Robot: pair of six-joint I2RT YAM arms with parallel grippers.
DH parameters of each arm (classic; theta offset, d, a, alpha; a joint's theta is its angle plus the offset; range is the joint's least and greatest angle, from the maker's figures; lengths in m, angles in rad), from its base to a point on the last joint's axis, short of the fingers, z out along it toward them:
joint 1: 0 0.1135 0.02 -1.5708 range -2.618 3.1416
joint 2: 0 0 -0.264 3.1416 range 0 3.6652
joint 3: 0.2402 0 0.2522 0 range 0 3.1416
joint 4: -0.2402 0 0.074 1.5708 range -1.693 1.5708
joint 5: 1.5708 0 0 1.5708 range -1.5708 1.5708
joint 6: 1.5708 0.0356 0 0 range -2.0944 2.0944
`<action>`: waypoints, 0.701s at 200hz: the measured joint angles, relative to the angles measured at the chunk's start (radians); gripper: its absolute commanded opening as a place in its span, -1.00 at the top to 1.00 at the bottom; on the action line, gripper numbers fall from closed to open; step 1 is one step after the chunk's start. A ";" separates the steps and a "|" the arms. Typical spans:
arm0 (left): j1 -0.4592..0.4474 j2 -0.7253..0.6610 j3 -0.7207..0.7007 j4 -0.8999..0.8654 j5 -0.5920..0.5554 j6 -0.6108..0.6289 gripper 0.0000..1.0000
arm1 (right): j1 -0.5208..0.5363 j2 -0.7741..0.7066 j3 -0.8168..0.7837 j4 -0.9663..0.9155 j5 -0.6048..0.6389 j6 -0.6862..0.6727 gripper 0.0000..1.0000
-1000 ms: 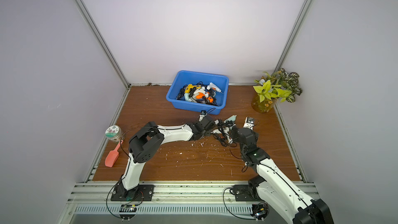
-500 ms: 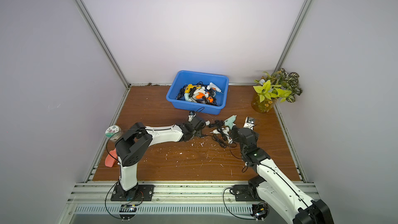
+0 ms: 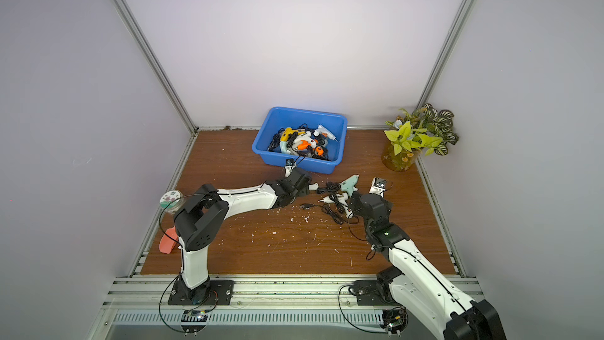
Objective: Put the hot melt glue gun into the storage box
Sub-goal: Pick up the hot melt adhesive gun from the center of the board.
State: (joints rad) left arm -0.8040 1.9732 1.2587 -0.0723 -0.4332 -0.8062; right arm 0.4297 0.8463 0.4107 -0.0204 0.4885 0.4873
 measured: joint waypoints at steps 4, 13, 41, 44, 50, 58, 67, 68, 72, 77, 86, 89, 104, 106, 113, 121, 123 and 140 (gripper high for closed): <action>0.004 0.009 0.006 0.002 -0.001 -0.001 -0.50 | 0.000 0.000 0.000 0.000 0.000 0.000 -0.98; 0.011 0.026 0.018 0.002 -0.005 -0.002 -0.50 | 0.000 0.000 0.000 0.000 0.000 0.000 -0.99; 0.033 0.061 0.033 0.003 -0.023 -0.006 -0.45 | 0.000 0.000 0.000 0.000 0.000 0.000 -0.99; 0.035 0.063 0.033 0.002 -0.024 -0.008 -0.44 | 0.000 0.000 0.000 0.000 -0.001 0.000 -0.98; 0.040 0.065 0.033 0.002 -0.025 -0.010 -0.43 | 0.000 0.000 0.000 0.000 -0.001 0.001 -0.99; 0.046 0.067 0.033 0.002 -0.026 -0.011 -0.40 | 0.000 0.000 0.000 0.000 -0.002 0.001 -0.98; 0.052 0.068 0.033 0.003 -0.026 -0.012 -0.37 | 0.000 0.000 0.000 0.000 -0.005 0.003 -0.98; 0.053 0.068 0.033 0.003 -0.026 -0.012 -0.37 | 0.000 0.000 0.000 0.000 -0.005 0.003 -0.99; 0.055 0.068 0.033 0.005 -0.026 -0.013 -0.36 | 0.000 0.000 0.000 0.000 -0.005 0.004 -0.98; 0.058 0.069 0.033 0.006 -0.026 -0.014 -0.34 | 0.000 0.000 0.000 0.000 -0.007 0.005 -0.98; 0.062 0.072 0.033 0.009 -0.025 -0.014 -0.32 | 0.000 0.000 0.000 0.000 -0.009 0.005 -0.98; 0.064 0.072 0.033 0.010 -0.024 -0.013 -0.32 | 0.000 0.000 0.000 0.000 -0.011 0.006 -0.98; 0.067 0.080 0.033 0.014 -0.021 -0.013 -0.31 | 0.000 0.000 0.000 0.000 -0.020 0.008 -0.98; 0.067 0.081 0.033 0.016 -0.020 -0.013 -0.31 | 0.000 0.000 0.000 0.000 -0.020 0.008 -0.98; 0.068 0.085 0.033 0.018 -0.017 -0.013 -0.32 | 0.000 0.000 0.000 0.000 -0.023 0.008 -0.98; 0.068 0.090 0.033 0.024 -0.014 -0.013 -0.32 | 0.000 0.000 0.000 0.001 -0.023 0.008 -0.98; 0.068 0.091 0.033 0.025 -0.013 -0.013 -0.32 | 0.000 0.000 0.000 0.001 -0.023 0.008 -0.99; 0.068 0.097 0.035 0.031 -0.005 -0.012 -0.32 | 0.000 0.000 0.000 0.002 -0.024 0.009 -0.98</action>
State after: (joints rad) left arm -0.7357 2.0697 1.2938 -0.0410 -0.4381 -0.8181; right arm 0.4297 0.8459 0.4107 -0.0189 0.4644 0.4961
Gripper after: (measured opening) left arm 0.659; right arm 0.992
